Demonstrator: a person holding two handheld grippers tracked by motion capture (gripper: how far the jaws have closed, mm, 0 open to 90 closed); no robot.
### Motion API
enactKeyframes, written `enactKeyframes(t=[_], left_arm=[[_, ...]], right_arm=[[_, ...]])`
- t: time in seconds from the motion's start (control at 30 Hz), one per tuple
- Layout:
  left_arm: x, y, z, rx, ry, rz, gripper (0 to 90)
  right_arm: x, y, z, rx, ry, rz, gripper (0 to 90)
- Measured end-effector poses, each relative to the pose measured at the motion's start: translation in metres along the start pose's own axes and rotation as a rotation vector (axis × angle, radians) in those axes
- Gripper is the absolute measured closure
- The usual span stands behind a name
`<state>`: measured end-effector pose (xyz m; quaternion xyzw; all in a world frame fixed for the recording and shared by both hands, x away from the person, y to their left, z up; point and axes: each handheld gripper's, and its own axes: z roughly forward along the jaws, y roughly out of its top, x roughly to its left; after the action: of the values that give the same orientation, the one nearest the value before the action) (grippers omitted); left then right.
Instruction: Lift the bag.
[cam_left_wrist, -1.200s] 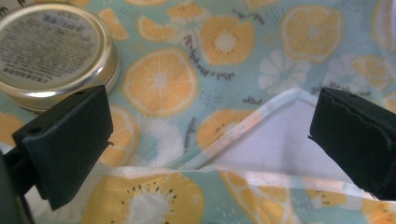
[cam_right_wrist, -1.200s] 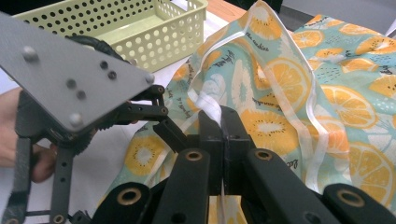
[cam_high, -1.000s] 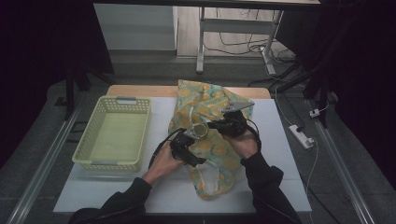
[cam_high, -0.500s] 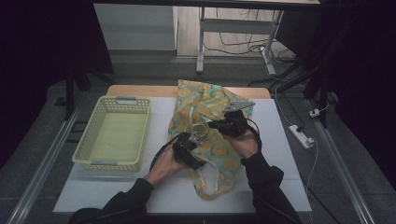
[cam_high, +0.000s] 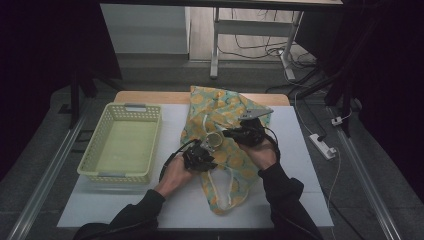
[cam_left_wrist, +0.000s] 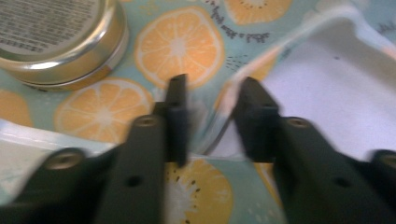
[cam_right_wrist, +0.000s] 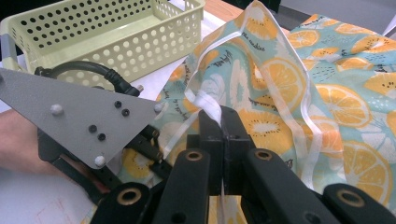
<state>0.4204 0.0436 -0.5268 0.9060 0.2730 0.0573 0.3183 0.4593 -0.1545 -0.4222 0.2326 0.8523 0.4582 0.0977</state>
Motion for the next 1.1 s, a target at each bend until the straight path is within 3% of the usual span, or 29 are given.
enactKeyframes(t=[0.1, 0.17, 0.47, 0.73, 1.1], left_arm=[[-0.004, 0.001, 0.0, 0.007, -0.016, -0.003, 85.6], [-0.005, 0.002, 0.0, 0.014, -0.009, -0.011, 89.0], [-0.005, 0.003, -0.004, 0.019, -0.013, -0.045, 89.5], [-0.003, 0.009, -0.023, 0.001, -0.021, -0.081, 89.4], [0.006, 0.017, -0.058, -0.081, -0.05, -0.157, 89.5]], right_arm=[[0.0, 0.0, 0.0, 0.003, 0.0, 0.0, 89.6], [0.0, 0.0, 0.001, 0.003, 0.0, 0.0, 89.6], [-0.002, -0.001, -0.001, 0.002, 0.002, 0.004, 89.6], [0.0, 0.001, -0.003, 0.005, 0.011, -0.014, 89.7], [0.004, 0.006, -0.008, -0.003, 0.027, -0.027, 89.7]])
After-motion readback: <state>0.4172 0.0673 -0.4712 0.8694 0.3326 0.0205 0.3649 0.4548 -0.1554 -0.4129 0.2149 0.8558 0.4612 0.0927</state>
